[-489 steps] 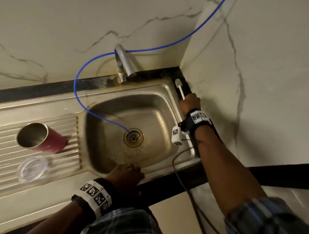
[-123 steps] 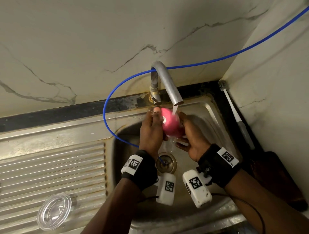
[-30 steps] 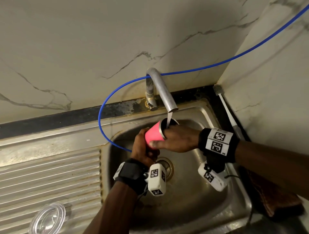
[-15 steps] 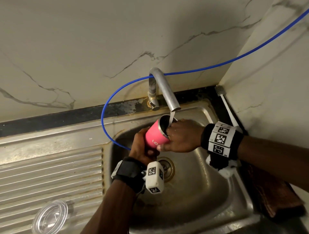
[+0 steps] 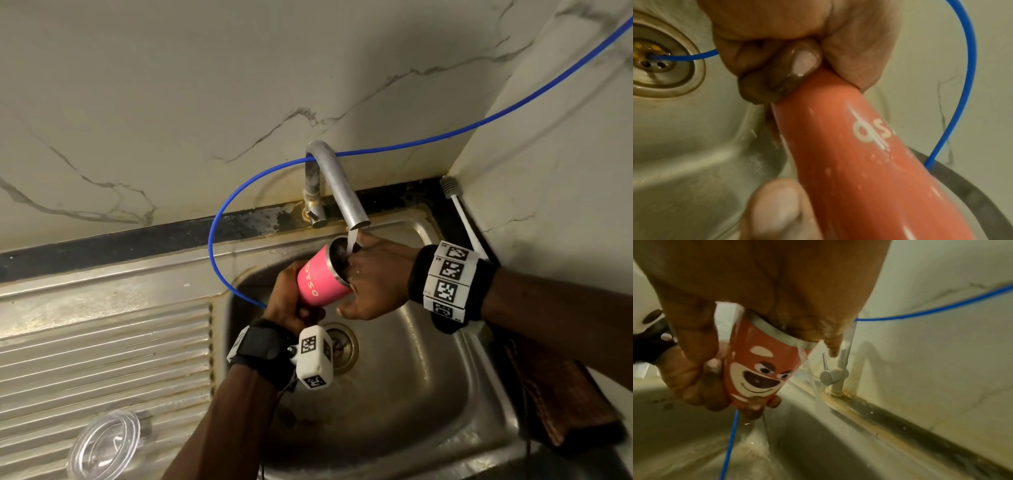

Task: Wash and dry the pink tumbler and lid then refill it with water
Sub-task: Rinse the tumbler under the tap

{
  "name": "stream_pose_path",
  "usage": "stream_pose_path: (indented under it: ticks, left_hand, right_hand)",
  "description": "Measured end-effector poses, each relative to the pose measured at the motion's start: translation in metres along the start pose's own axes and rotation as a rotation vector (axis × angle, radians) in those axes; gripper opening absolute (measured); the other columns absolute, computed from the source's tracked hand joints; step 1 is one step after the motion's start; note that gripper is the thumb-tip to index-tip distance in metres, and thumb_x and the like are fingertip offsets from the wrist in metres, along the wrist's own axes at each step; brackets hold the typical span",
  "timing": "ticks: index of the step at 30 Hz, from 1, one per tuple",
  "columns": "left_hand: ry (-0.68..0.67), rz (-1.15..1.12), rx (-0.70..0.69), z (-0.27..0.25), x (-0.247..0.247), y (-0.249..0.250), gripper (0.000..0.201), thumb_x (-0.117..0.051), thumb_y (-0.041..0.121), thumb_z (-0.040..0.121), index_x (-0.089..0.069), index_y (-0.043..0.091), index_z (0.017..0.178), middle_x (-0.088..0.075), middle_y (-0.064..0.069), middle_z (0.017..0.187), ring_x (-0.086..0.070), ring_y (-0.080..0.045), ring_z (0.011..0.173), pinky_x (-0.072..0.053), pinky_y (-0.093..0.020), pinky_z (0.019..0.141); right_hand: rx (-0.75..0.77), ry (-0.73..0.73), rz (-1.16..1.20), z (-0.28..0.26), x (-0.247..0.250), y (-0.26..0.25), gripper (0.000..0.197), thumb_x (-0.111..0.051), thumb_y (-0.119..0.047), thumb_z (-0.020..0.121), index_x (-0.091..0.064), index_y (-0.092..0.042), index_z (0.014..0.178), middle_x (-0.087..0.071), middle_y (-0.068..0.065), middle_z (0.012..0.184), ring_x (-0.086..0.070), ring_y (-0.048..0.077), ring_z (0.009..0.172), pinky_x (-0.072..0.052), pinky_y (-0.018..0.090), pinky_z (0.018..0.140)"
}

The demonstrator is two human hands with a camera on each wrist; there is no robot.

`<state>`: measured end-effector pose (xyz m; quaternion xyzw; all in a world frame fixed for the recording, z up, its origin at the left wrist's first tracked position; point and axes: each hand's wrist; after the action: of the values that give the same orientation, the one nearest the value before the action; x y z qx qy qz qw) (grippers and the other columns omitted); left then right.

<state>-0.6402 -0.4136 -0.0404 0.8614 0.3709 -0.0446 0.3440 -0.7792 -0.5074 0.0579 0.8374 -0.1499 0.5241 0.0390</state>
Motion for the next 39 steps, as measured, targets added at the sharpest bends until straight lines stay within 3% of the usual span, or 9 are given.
stream_pose_path:
  ticks: [3,10,14,19,22,25,31,36,39]
  left_hand:
    - [-0.016,-0.227,-0.063,-0.001,-0.007,-0.012,0.031,-0.050,0.038,0.108,-0.072,0.017,0.113,-0.074,-0.006,0.089,-0.071,-0.022,0.062,-0.060,-0.030,0.052]
    - [0.246,-0.227,-0.330,0.002,-0.014,-0.035,0.044,-0.059,0.050,0.103,-0.070,0.011,0.118,-0.068,-0.013,0.089,-0.066,-0.023,0.068,-0.044,-0.025,0.045]
    - [0.290,-0.038,-0.442,0.000,-0.004,-0.029,0.027,-0.063,0.047,0.103,-0.069,0.023,0.115,-0.074,-0.006,0.098,-0.071,-0.021,0.080,-0.049,-0.029,0.053]
    - [0.253,0.135,-0.525,-0.009,0.002,-0.028,0.042,-0.083,0.054,0.081,-0.070,0.038,0.117,-0.079,0.004,0.109,-0.078,-0.016,0.096,-0.064,-0.048,0.091]
    - [0.175,0.177,-0.605,-0.011,0.003,-0.029,0.064,-0.086,0.029,0.086,-0.058,0.031,0.143,-0.072,0.001,0.125,-0.075,-0.014,0.104,-0.064,-0.038,0.090]
    - [0.123,0.216,-0.622,-0.008,0.007,-0.031,0.063,-0.081,0.032,0.094,-0.052,0.029,0.149,-0.069,-0.001,0.128,-0.073,-0.017,0.106,-0.061,-0.026,0.075]
    - [0.172,0.100,-0.431,-0.003,0.011,-0.021,0.043,-0.055,0.057,0.105,-0.070,0.020,0.122,-0.071,-0.007,0.095,-0.059,-0.014,0.069,-0.044,-0.025,0.049]
    - [0.127,0.062,-0.182,0.004,0.010,-0.016,0.048,-0.056,0.061,0.101,-0.072,0.016,0.111,-0.061,-0.005,0.075,-0.049,-0.012,0.050,-0.033,-0.021,0.040]
    - [0.105,0.024,-0.128,0.007,0.009,-0.013,0.049,-0.058,0.058,0.100,-0.072,0.014,0.117,-0.067,-0.004,0.073,-0.053,-0.011,0.047,-0.035,-0.020,0.037]
  right_hand:
    - [-0.093,-0.044,0.351,0.005,0.001,-0.008,0.056,-0.056,-0.069,0.089,-0.058,-0.034,0.132,-0.065,-0.006,0.128,-0.057,0.017,0.123,-0.040,0.033,0.103]
    - [-0.426,0.179,1.526,0.011,-0.022,-0.014,0.041,-0.068,-0.035,0.097,-0.060,-0.015,0.132,-0.071,0.007,0.121,-0.068,0.019,0.108,-0.055,0.030,0.091]
    - [-0.625,0.249,1.772,0.008,-0.054,-0.009,0.051,-0.073,-0.056,0.086,-0.063,-0.029,0.128,-0.075,0.002,0.117,-0.067,0.022,0.114,-0.054,0.043,0.097]
    - [-0.806,0.275,1.974,0.012,-0.076,-0.013,0.039,-0.066,-0.051,0.094,-0.064,-0.029,0.125,-0.072,0.004,0.120,-0.065,0.024,0.114,-0.051,0.048,0.101]
    - [-0.899,0.287,1.997,0.014,-0.072,-0.015,0.036,-0.060,-0.055,0.097,-0.064,-0.026,0.119,-0.073,0.005,0.112,-0.066,0.024,0.105,-0.052,0.043,0.094]
    - [-0.862,0.398,1.998,0.014,-0.068,-0.015,0.036,-0.055,-0.050,0.101,-0.063,-0.022,0.122,-0.074,0.010,0.113,-0.069,0.025,0.100,-0.054,0.037,0.078]
    - [-0.338,0.482,1.677,0.004,-0.065,-0.019,0.034,-0.068,-0.023,0.096,-0.065,-0.019,0.130,-0.072,0.004,0.125,-0.069,0.018,0.116,-0.055,0.037,0.102]
    - [-0.125,0.219,0.073,-0.003,-0.055,-0.007,0.060,-0.053,-0.059,0.083,-0.073,-0.013,0.118,-0.074,0.007,0.114,-0.066,0.026,0.119,-0.043,0.052,0.113]
    - [-0.032,0.355,-0.175,-0.005,-0.038,-0.008,0.068,-0.067,-0.061,0.071,-0.070,-0.022,0.126,-0.074,0.000,0.121,-0.065,0.018,0.121,-0.041,0.047,0.114]
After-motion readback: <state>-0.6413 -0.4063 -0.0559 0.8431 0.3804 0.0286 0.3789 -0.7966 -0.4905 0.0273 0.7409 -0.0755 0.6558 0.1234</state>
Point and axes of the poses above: each hand's wrist, its own z-axis towards the middle knuckle, its own x-axis out of the back of the hand, y = z × x
